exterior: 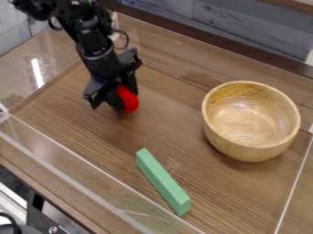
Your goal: Move the red object to the left side of the table
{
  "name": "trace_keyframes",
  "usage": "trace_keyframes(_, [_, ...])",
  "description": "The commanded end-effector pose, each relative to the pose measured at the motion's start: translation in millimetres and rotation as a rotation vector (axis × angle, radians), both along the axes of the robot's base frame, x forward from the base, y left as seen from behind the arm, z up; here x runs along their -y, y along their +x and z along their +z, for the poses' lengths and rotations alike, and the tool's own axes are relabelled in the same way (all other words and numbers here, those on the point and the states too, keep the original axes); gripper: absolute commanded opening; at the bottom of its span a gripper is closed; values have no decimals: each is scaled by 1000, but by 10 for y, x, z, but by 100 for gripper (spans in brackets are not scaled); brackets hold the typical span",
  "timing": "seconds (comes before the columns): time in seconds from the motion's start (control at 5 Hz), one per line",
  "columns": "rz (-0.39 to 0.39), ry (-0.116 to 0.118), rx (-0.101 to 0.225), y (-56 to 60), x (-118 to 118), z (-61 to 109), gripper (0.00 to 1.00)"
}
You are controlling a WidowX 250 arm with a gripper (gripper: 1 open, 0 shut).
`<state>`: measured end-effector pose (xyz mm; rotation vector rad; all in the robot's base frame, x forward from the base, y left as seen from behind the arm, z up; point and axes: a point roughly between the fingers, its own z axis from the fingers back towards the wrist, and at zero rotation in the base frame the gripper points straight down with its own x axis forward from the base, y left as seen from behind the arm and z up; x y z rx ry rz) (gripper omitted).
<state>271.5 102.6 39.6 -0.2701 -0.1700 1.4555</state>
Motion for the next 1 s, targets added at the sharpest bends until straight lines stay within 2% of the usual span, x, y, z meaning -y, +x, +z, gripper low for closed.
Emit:
trace_keyframes(0.0, [63, 16, 81, 128, -214, 375, 0])
trace_keyframes(0.2, [66, -3, 91, 205, -463, 518, 0])
trace_keyframes(0.4, [57, 6, 104, 198, -816, 534, 0])
trace_keyframes(0.6, [104, 10, 100, 95, -995, 424, 0])
trace_keyframes(0.8, [138, 15, 87, 37, -1040, 314, 0])
